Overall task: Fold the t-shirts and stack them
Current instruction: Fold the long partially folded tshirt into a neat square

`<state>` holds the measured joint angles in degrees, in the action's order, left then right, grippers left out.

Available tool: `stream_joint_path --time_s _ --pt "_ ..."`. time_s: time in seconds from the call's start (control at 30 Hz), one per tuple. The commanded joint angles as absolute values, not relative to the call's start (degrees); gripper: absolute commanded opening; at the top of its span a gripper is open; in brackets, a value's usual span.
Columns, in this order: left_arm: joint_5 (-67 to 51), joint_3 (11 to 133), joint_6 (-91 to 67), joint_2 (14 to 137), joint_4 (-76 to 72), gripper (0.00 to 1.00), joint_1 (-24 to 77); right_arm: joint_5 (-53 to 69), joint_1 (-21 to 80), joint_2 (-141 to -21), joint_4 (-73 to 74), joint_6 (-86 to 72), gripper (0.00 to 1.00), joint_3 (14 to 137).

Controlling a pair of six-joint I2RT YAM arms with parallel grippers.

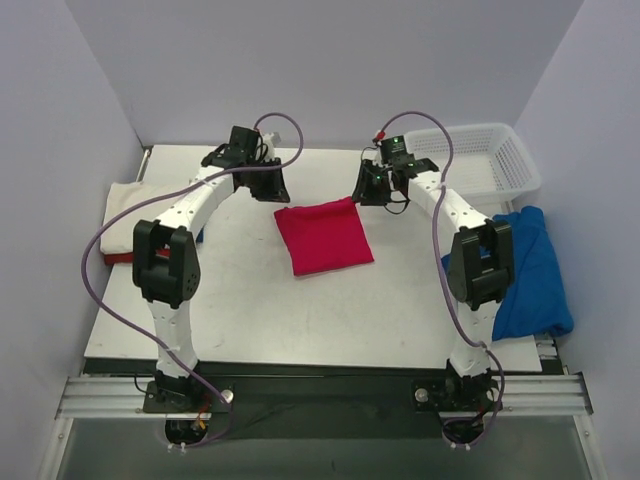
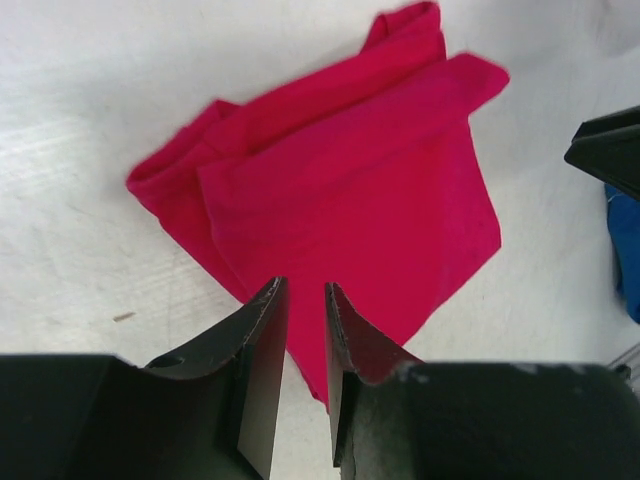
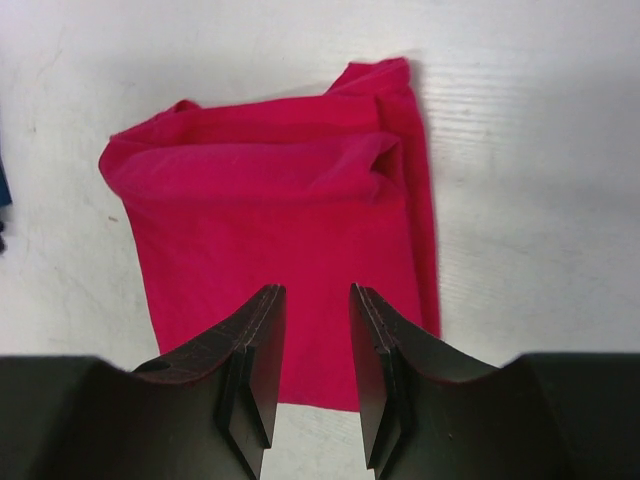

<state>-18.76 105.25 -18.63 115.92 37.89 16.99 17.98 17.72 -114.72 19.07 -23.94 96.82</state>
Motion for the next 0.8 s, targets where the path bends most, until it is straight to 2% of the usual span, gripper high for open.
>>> stream_joint_path --time_s 0.0,0.37,0.6,0.77 --pt "-25.2 102.0 -16.4 115.0 38.3 0.32 18.1 17.9 19.9 -112.2 19.8 -24.1 0.33 95.4" --pt "-29.8 103.3 -16.9 122.0 41.1 0.32 18.9 19.0 20.4 -123.7 22.6 -24.3 0.32 104.8" --pt "-25.2 107.3 -20.7 127.5 41.9 0.3 18.9 17.9 19.7 -131.6 24.1 -21.7 0.29 113.4" --pt "-15.7 107.9 -23.3 128.1 40.3 0.29 18.7 17.1 19.2 -136.2 24.0 -21.9 0.28 121.4"
